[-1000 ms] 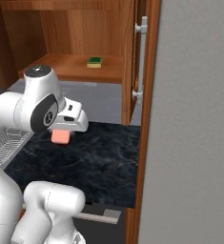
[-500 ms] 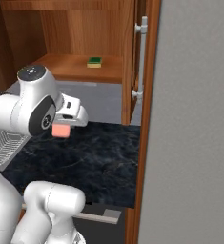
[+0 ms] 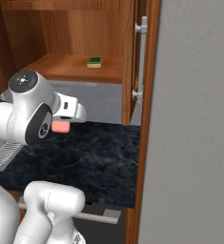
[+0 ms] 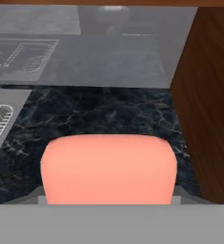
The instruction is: Pick up the sponge and bar soap from the sink, and place them back in the cabinet, and close the cabinet doors.
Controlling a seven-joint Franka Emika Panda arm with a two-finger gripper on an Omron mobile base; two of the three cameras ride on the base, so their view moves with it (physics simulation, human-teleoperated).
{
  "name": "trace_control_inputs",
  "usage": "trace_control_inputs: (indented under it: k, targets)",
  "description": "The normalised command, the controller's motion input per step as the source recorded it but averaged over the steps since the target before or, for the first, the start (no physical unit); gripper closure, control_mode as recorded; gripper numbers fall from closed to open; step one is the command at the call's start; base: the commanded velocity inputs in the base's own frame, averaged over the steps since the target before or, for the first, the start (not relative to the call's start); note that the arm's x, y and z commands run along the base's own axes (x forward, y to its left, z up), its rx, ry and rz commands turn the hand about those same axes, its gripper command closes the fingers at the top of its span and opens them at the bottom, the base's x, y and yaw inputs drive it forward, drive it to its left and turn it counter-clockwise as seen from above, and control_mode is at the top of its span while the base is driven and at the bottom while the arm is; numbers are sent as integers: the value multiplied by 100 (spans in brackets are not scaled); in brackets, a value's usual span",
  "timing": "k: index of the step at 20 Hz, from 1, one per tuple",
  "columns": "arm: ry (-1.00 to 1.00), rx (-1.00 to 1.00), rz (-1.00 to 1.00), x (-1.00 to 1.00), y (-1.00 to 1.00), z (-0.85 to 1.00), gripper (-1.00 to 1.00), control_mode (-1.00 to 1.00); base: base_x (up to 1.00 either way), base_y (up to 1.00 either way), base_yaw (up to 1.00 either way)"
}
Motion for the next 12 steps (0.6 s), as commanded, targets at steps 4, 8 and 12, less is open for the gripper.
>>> trace_control_inputs:
  k: [4,8,12]
  targets:
    - [-16,0,0,0,0,24,100,-100,0,0,0]
    - [-10,0,0,1,6,33,100,-100,0,0,0]
    - [-3,0,2,3,13,31,100,-100,0,0,0]
